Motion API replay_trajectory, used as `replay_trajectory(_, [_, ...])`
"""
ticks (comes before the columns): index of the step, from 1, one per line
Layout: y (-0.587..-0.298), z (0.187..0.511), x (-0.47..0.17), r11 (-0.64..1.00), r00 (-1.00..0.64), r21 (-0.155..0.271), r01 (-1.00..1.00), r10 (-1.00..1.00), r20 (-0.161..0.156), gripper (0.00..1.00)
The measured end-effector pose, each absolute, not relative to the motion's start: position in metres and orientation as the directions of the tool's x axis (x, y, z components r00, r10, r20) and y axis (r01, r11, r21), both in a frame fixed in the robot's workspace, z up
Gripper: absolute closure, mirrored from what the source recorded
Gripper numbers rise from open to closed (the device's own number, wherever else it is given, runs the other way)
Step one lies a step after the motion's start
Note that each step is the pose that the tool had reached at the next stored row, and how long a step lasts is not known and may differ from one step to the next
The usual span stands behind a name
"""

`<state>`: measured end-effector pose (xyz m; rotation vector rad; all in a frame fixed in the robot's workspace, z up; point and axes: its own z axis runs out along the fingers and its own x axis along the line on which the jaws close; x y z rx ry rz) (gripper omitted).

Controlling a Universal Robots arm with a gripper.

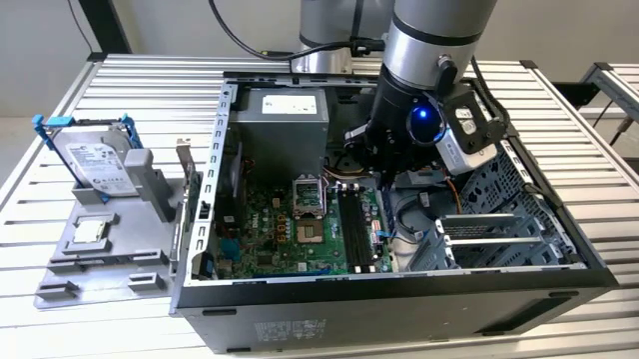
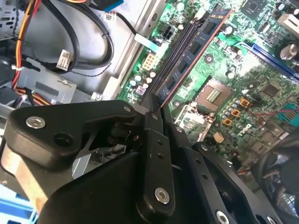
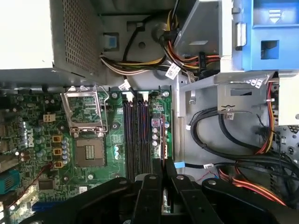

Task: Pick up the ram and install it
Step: 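Insert the ram into the slot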

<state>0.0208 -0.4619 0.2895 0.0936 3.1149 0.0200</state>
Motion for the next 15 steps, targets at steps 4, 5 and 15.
replay_trajectory(4, [-0.462, 0.287, 0.021, 0.998, -0.998, 0.009, 0.06, 0.06, -0.025, 1.0])
replay_trajectory(5, [-0.462, 0.286, 0.021, 0.998, -0.998, 0.009, 0.06, 0.06, -0.025, 1.0])
replay_trajectory(15, [-0.462, 0.268, 0.014, 1.0, -0.999, 0.009, 0.022, 0.022, -0.028, 1.0])
